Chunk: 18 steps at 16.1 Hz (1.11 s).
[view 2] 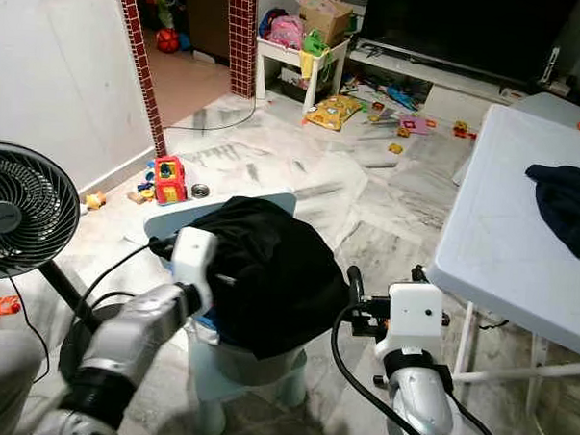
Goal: Hang hanger
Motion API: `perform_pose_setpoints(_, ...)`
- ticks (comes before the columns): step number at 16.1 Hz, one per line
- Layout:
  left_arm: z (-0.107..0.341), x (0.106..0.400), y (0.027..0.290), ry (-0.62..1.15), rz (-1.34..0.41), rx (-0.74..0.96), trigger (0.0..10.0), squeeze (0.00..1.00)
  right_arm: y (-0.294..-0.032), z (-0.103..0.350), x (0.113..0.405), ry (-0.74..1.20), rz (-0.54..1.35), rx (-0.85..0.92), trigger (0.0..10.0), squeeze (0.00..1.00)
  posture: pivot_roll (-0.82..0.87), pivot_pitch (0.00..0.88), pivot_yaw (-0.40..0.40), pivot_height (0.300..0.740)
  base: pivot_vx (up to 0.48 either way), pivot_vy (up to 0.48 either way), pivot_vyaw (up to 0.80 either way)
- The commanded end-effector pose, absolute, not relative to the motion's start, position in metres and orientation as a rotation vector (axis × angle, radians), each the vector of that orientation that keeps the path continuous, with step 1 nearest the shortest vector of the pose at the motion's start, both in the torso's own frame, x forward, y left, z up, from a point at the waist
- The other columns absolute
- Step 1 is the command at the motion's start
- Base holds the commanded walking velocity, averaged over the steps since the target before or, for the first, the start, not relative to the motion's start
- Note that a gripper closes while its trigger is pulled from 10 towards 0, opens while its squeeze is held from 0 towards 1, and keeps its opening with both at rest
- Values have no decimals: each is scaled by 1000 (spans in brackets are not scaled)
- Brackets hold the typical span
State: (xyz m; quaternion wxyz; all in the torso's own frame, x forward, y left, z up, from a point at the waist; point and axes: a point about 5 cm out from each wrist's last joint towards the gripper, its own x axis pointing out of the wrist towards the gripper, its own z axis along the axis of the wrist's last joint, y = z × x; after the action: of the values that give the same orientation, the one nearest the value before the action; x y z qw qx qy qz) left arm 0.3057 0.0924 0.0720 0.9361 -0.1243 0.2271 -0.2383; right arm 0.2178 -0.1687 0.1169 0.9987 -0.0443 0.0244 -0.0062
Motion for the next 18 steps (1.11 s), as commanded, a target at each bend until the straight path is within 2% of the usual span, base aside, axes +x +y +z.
perform_pose_setpoints(1, 74, 297, 93, 513, -509, -362, 10000, 1000, -168, 114, 219, 59, 2, -92, 10000, 0, 43, 0, -83, 740, 0, 0, 0)
perform_pose_setpoints(3, 88, 283, 91, 555, -593, -492, 10000, 1000, -163, 115, 222, 58, 35, -100, 10000, 0, 55, 0, -100, 740, 0, 0, 0)
perform_pose_setpoints(4, 89, 282, 91, 571, -602, -498, 10000, 1000, -163, 116, 222, 58, 37, -100, 10000, 0, 55, 0, -100, 740, 0, 0, 0)
perform_pose_setpoints(6, 87, 273, 99, 706, -556, -696, 10000, 1000, -161, 116, 226, 58, 57, -102, 10000, 0, 71, 0, -120, 740, 0, 0, 0)
perform_pose_setpoints(9, 74, 272, 113, 750, -374, -751, 10000, 1000, -161, 116, 229, 59, 76, -106, 10000, 0, 84, 0, -129, 740, 0, 0, 0)
perform_pose_setpoints(10, 73, 274, 113, 742, -350, -747, 10000, 925, -162, 115, 229, 60, 75, -107, 10000, 0, 80, 0, -130, 740, 0, 0, 0)
perform_pose_setpoints(11, 73, 279, 112, 730, -328, -745, 10000, 357, -163, 116, 229, 60, 75, -107, 10000, 0, 80, 0, -130, 740, 0, 0, 0)
perform_pose_setpoints(12, 72, 284, 112, 727, -304, -738, 10000, 0, -163, 115, 229, 60, 74, -108, 10000, 0, 76, 0, -126, 740, 0, 0, 0)
perform_pose_setpoints(18, 55, 310, 98, 766, -228, -745, 10000, 0, -161, 117, 226, 54, 62, -106, 10000, 0, 26, 0, -106, 740, 0, 0, 0)
